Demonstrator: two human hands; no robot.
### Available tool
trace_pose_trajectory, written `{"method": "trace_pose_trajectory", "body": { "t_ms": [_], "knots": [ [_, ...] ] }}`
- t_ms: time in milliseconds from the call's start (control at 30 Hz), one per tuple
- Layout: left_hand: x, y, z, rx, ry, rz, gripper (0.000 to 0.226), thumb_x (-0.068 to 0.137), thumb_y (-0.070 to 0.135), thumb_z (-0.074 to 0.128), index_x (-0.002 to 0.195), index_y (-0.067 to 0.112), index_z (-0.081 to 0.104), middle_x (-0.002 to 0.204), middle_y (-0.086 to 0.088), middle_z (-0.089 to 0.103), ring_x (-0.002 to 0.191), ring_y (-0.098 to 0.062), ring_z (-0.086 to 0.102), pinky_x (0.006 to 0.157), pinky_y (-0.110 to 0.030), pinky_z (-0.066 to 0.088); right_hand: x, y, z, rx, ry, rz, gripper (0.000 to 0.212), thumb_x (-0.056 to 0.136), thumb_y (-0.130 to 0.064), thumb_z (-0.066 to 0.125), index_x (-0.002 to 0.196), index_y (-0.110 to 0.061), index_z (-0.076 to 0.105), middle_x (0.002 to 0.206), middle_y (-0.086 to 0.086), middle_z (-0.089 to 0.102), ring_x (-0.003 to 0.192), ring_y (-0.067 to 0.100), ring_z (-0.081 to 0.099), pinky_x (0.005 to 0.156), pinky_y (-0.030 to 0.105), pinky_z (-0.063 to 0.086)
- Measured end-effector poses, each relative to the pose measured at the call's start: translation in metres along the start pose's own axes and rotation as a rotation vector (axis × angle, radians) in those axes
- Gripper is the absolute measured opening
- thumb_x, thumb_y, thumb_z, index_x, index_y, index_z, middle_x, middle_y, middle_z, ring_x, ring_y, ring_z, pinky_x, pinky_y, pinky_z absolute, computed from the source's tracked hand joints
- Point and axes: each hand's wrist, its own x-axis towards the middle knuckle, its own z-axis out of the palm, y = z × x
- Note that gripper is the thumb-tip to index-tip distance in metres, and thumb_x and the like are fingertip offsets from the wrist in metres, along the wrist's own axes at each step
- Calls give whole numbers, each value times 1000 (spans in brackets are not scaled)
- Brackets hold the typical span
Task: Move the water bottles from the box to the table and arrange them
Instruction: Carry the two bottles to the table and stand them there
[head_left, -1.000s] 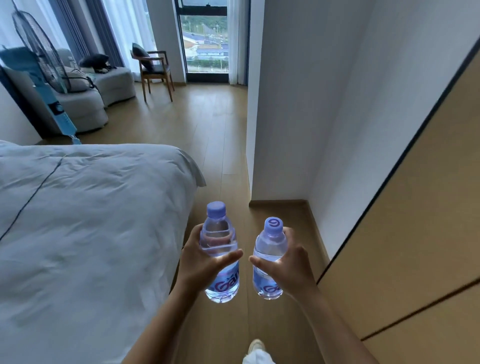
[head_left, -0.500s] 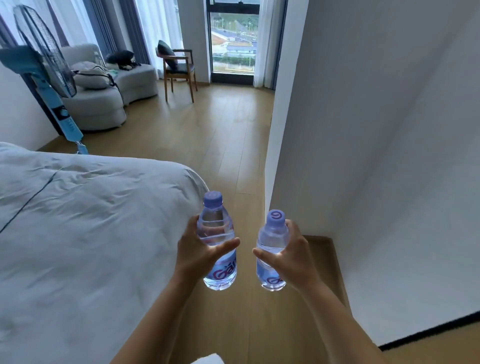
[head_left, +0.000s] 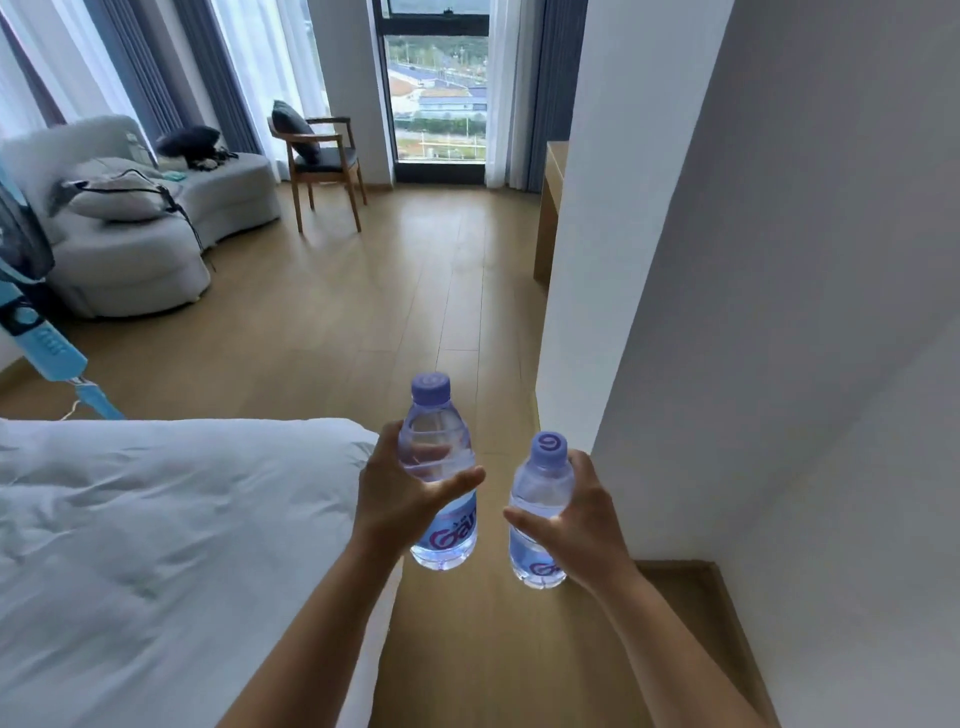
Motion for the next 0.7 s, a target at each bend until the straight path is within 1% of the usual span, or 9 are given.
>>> {"method": "trace_pose_trajectory", "body": {
  "t_ms": [67,167,267,300,400,433,567,667,700],
  "knots": [
    [41,-6,2,-8,-19,-3,83,47,55,75,115,12,54,98,6,68,84,-2,66,70,-9,47,37,2,10,1,4,12,61,64,-29,85,110,-18,46,100,1,58,88,15,59,72,13,44],
    [96,-15,9,-13,-25,-7,80,46,53,76,112,15,54,95,10,67,84,-3,67,70,-11,49,92,8,21,6,1,28,63,64,-30,85,113,-17,46,103,0,59,91,14,59,75,15,46],
    [156,-30,23,-32,-26,-24,79,48,48,79,113,10,55,99,-1,70,87,-15,69,77,-26,55,155,22,33,-3,-12,29,65,64,-33,84,114,-20,45,105,-4,58,93,12,59,76,13,44],
    [174,-33,27,-28,-26,-32,78,49,47,79,113,10,55,99,-2,70,88,-16,69,78,-28,55,175,25,36,-9,-16,27,65,64,-34,84,114,-21,45,105,-5,57,93,11,58,77,13,44],
    [248,-45,44,-22,-16,-40,77,49,49,78,112,12,55,96,3,69,87,-15,70,75,-23,54,256,39,45,-14,-26,2,66,64,-35,84,115,-20,46,104,-7,56,93,10,57,79,16,46],
    [273,-46,49,-15,-8,-36,78,48,50,78,112,12,55,96,4,69,87,-15,70,75,-24,54,285,43,48,-23,-30,-13,66,64,-35,84,116,-19,46,102,-7,55,92,10,57,78,16,46],
    [367,-47,62,5,39,-66,80,46,53,89,108,15,56,94,3,70,85,-16,70,82,-41,56,391,50,54,-36,-28,-41,63,64,-34,84,112,-16,48,96,-6,55,86,12,57,73,17,47],
    [428,-52,70,-3,68,-92,82,41,58,80,107,15,56,94,1,70,85,-16,69,82,-44,56,458,54,61,-22,-32,-47,64,63,-34,84,111,-16,47,97,-2,56,86,14,57,75,24,51],
    [445,-55,72,-8,75,-106,82,40,58,79,106,16,56,94,1,70,85,-16,69,82,-44,55,476,57,64,-18,-30,-39,63,63,-34,85,110,-17,47,97,-2,57,85,13,57,74,24,51]
  ]
}}
